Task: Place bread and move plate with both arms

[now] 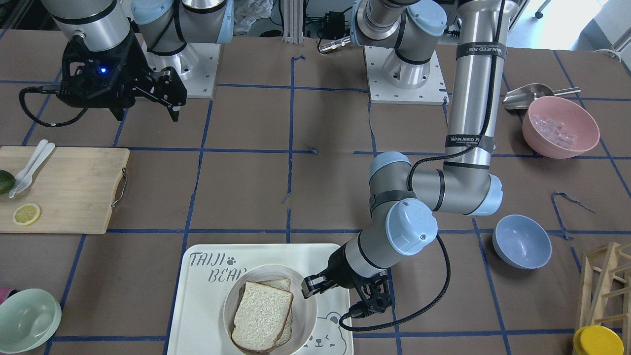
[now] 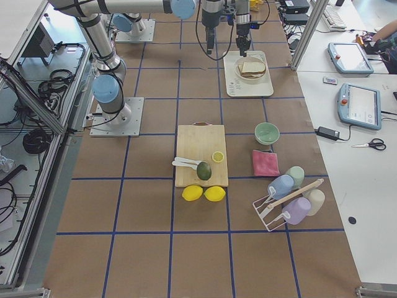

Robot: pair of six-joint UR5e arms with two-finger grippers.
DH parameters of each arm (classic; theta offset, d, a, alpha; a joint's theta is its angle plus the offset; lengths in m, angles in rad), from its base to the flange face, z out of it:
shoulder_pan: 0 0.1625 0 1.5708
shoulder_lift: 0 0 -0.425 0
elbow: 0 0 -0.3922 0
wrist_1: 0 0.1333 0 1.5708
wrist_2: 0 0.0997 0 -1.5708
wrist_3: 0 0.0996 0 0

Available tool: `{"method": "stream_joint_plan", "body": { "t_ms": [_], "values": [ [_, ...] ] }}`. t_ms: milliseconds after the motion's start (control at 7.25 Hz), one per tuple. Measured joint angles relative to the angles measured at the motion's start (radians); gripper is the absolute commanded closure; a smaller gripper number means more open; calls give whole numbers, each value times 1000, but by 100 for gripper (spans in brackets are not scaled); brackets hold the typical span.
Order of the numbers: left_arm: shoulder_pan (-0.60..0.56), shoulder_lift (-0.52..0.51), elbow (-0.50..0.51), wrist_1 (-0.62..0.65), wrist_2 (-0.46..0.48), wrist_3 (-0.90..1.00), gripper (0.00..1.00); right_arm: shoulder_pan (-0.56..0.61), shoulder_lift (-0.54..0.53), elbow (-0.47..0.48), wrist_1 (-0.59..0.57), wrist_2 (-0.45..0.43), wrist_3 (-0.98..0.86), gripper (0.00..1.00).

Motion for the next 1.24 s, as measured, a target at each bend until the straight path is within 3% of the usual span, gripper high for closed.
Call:
{"method": "stream_joint_plan", "body": {
  "t_ms": [414, 828, 1241],
  "values": [
    [4, 93, 5, -93, 112, 84, 36, 0, -1, 0, -1, 0, 0, 0],
    [28, 251, 3, -319, 300, 315, 19, 0, -1, 0, -3, 0, 0, 0],
    [89, 437, 4, -574, 378, 456, 13, 0, -1, 0, -3, -1, 0, 0]
  ]
}}
